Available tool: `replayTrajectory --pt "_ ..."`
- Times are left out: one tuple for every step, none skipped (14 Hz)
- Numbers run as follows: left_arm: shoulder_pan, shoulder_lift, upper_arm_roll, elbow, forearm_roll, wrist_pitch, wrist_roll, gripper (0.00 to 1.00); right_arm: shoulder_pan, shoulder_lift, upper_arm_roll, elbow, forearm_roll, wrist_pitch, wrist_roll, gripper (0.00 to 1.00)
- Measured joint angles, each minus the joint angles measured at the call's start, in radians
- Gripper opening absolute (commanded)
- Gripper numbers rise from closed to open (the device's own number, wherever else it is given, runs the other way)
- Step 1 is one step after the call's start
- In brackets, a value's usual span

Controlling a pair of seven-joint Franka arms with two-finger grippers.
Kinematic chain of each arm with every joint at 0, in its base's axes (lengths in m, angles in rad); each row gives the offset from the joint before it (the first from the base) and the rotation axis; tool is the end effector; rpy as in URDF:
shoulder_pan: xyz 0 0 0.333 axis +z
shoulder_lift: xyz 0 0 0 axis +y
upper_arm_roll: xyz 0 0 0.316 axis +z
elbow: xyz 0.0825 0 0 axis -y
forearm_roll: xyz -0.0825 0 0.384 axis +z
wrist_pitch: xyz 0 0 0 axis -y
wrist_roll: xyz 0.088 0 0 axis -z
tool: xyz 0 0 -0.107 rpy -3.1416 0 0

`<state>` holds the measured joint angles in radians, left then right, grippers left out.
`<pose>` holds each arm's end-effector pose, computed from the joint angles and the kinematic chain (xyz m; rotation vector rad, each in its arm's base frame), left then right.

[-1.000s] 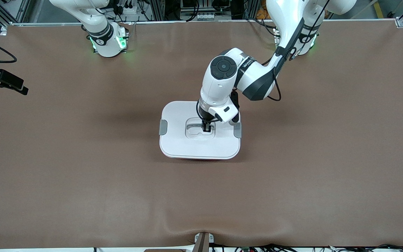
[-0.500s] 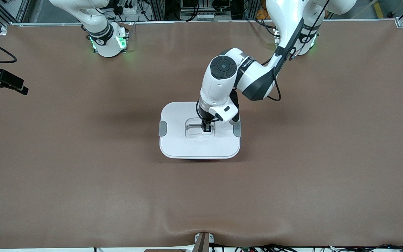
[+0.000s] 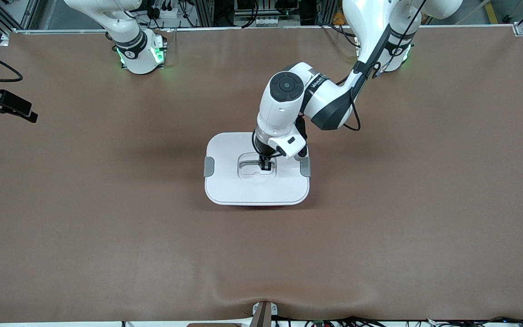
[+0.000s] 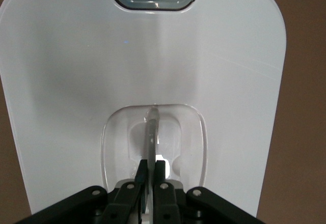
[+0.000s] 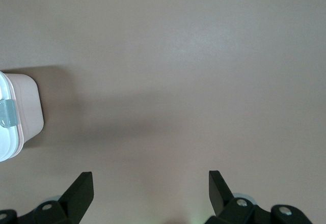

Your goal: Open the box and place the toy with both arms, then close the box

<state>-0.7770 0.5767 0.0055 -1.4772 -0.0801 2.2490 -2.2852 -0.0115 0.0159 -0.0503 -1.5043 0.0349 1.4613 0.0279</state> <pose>0.5191 -0.5090 0.3598 2.0956 2.0662 -0.0824 0.5476 -0.0296 0.6375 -3.1024 0.1349 0.0905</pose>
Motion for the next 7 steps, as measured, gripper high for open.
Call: replayTrajectory --pt "0.0 0.002 0.0 0.0 0.0 0.0 0.0 0.0 0.0 0.0 0.0 0.0 0.0 0.0 0.0 1.0" --pt "0.0 0.004 0.0 0.0 0.0 0.0 0.0 0.0 0.0 0.0 0.0 0.0 0.0 0.0 0.0 1.0" --pt "0.0 0.005 0.0 -0.001 0.001 0.0 0.0 0.0 0.0 0.0 0.0 0.0 0.0 0.0 0.0 1.0" --pt "0.0 0.005 0.0 -0.001 0.001 0.0 0.0 0.02 0.0 0.0 0.0 0.0 0.0 0.0 0.0 1.0" --pt "0.0 0.005 0.0 -0.001 0.001 0.0 0.0 0.19 0.0 0.0 0.0 0.0 0.0 0.0 0.0 1.0" --pt "0.0 0.005 0.0 -0.001 0.001 0.0 0.0 0.42 0.0 0.0 0.0 0.0 0.0 0.0 0.0 1.0" --pt "-0.001 0.006 0.0 -0.001 0.001 0.0 0.0 0.7 0.0 0.0 0.0 0.0 0.0 0.0 0.0 1.0"
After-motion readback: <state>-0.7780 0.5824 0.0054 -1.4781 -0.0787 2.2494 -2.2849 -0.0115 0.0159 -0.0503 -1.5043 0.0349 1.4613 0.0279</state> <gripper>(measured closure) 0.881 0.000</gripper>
